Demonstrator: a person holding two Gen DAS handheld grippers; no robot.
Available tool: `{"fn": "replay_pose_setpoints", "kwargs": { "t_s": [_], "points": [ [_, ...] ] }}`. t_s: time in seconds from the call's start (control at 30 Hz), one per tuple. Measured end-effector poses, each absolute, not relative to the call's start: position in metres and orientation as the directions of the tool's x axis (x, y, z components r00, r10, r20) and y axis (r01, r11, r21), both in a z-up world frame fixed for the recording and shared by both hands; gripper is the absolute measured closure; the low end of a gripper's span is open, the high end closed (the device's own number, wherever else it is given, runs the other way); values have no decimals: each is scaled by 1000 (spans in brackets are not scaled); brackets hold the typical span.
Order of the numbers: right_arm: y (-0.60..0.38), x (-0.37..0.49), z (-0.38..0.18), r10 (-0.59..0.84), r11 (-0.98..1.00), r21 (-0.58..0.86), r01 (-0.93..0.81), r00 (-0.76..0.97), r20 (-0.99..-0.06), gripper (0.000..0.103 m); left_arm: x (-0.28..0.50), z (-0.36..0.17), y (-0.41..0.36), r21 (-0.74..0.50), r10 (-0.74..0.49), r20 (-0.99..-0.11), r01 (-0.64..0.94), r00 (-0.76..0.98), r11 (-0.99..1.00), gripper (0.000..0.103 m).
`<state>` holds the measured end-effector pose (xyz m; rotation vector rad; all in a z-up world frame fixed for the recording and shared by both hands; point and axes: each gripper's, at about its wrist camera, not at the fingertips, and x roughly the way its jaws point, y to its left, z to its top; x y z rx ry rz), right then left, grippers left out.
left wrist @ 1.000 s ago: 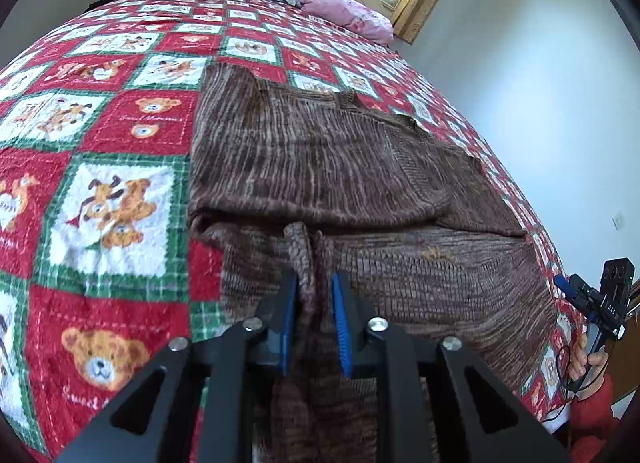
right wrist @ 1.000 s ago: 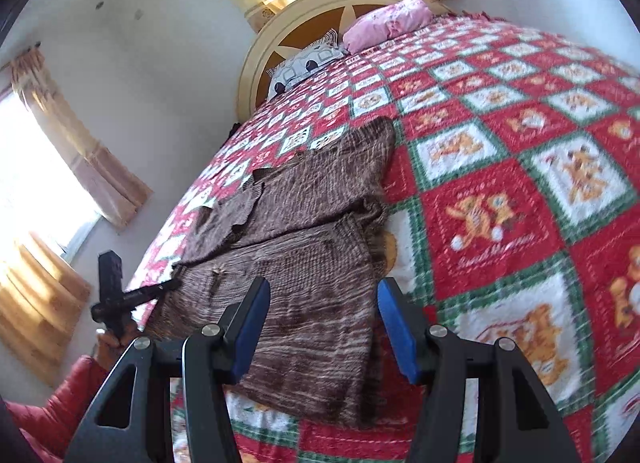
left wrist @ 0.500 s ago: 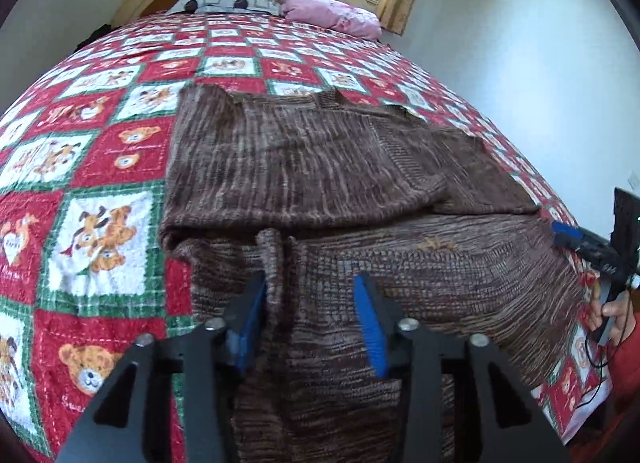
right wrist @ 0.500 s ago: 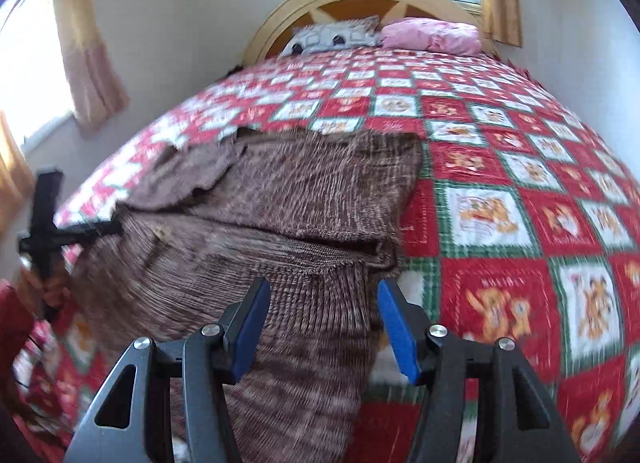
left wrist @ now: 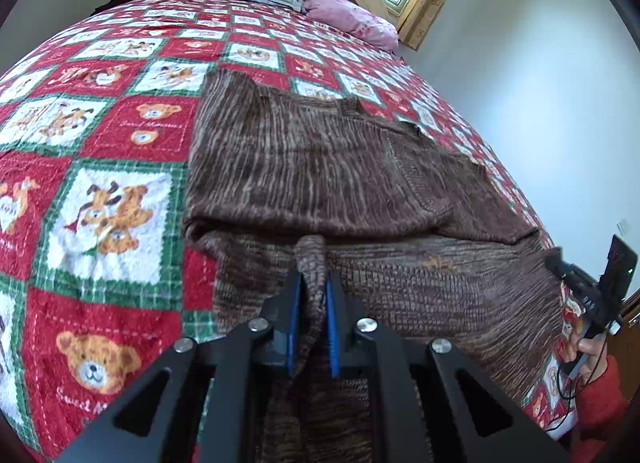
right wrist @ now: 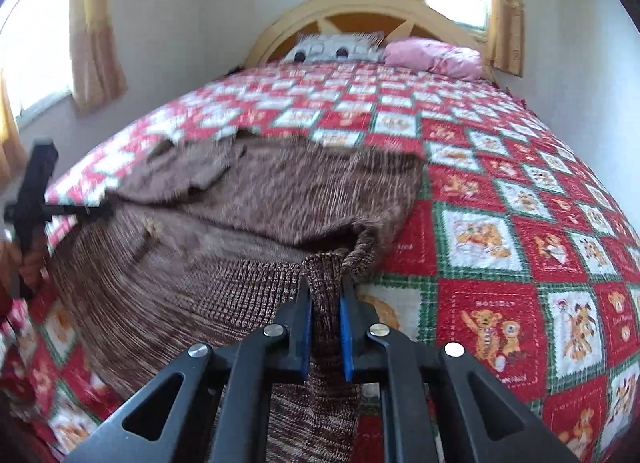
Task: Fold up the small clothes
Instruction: 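Grasp the folded edge of the sweater with both grippers, then lift the held edge and fold it over the sweater with both grippers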
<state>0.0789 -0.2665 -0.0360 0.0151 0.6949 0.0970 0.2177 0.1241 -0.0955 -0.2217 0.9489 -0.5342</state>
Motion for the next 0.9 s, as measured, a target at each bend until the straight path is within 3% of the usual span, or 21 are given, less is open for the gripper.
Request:
{"fn": "replay_pose_setpoints", "kwargs": {
  "t_s": [0.13, 0.5, 0.9],
  "points": [
    [-269, 72, -31, 84, 996, 62, -59, 772, -630, 98, 207, -91, 131, -427, -532, -684, 319, 498, 846, 92],
    [-274, 69, -37, 163, 985, 148, -88, 757, -633, 97, 185, -69, 134, -415, -525, -616, 325, 588, 850, 92],
    [-269, 71, -34, 107, 994, 80, -72, 750, -652, 98, 177, -62, 136, -403, -495, -600, 297, 629, 866, 92]
  ]
}}
